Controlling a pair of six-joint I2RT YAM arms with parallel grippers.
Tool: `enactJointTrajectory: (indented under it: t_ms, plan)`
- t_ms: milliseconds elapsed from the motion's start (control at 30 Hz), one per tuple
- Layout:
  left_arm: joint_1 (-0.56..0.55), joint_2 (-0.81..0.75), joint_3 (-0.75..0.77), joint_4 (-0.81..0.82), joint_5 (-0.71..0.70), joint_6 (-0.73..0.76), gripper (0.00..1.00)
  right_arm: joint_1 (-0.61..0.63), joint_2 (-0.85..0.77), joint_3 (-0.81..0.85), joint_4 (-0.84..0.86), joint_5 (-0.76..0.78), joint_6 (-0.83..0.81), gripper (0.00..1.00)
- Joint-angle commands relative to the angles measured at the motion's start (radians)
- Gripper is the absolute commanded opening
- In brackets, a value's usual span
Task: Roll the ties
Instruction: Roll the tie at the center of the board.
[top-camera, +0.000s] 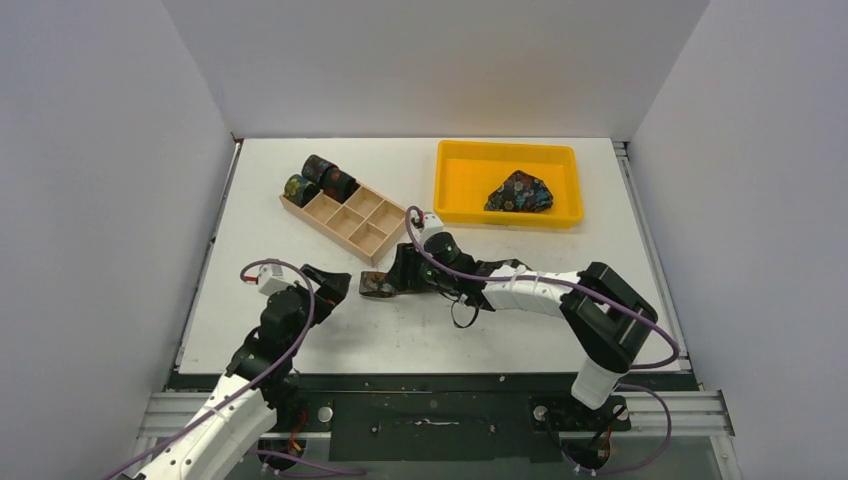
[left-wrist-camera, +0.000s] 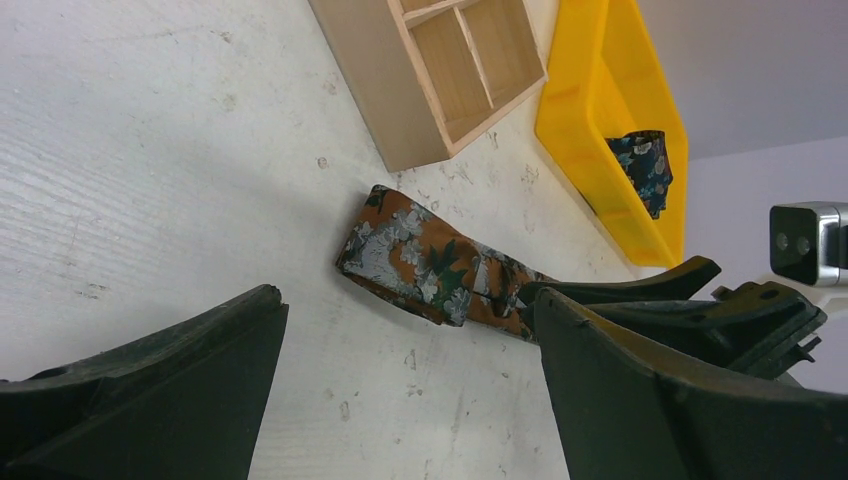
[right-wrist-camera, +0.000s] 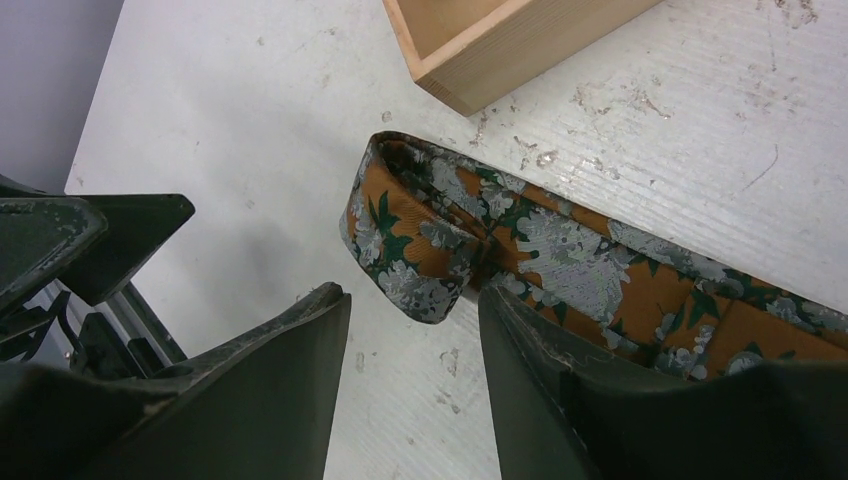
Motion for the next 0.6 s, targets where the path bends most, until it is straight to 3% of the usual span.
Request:
enactJointTrajectory:
  t_ms: [0, 567]
  plan:
    - [0.005, 0.026, 0.001, 0.025, -0.012, 0.001, 0.93, 0.009, 0.029, 0.062, 0.062, 0.0, 0.015, 0.5]
    - [0.021, 0.293, 0.031, 0.194, 0.175, 0.048, 0.93, -0.018, 0.16, 0.128, -0.02, 0.023, -0.028, 0.4]
